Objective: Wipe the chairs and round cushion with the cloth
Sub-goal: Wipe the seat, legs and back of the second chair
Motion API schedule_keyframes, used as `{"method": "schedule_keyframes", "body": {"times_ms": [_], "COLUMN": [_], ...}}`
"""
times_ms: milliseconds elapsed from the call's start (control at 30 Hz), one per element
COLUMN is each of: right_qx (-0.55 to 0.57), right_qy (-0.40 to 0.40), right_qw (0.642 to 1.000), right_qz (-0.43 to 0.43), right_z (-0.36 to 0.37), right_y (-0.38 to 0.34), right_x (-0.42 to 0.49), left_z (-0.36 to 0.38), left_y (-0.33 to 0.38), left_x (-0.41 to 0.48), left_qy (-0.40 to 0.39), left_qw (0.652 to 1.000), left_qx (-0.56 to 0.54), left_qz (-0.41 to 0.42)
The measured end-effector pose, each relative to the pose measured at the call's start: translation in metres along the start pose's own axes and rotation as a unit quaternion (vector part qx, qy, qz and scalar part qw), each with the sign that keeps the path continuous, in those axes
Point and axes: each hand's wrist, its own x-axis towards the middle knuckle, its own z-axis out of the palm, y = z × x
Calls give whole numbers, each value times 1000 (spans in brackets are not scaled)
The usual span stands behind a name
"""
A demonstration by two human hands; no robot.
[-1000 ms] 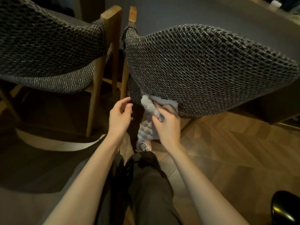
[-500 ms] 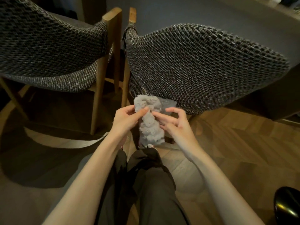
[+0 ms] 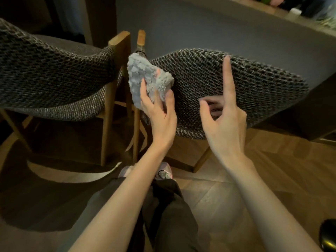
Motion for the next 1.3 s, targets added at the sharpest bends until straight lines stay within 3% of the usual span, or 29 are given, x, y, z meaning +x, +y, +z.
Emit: {"method": "schedule_keyframes", "body": {"times_ms": [133,300,400,500,567,667,800,867,1100,1200,1300], "right_qx": [-6,0,3,10,11,23,41,40,30,37,30], "right_qy": [17,9,-5,-21,-29,-35,-42,-49,-50,-55,-56], "right_qw": [1000,1000,1000,1000,999,999,998,998,998,998,998], "right_qz": [-3,-18,-14,1,9,17,17,20,24,19,14], "right_z": [6,10,8,8,9,7,5,5,4,10,14], "right_y": [-1,-2,2,2,1,1,1,-1,0,0,1], "right_x": [9,8,7,6,7,8,7,7,6,2,-7], "left_z": [-8,-5,-4,-5,-9,-9,1,8,2,-13,-25], "left_y": [-30,-64,-80,-92,-87,-62,-18,-10,-39,-59,-66], "left_x": [8,12,11,12,12,7,8,15,49,67,67], "left_qy": [-2,42,59,55,22,62,110,120,101,59,9], "left_qw": [982,969,991,985,983,990,988,986,993,988,981], "left_qx": [157,200,115,69,82,84,63,47,60,100,130], "left_qz": [102,139,13,-150,-163,-95,84,109,-6,-102,-142]}}
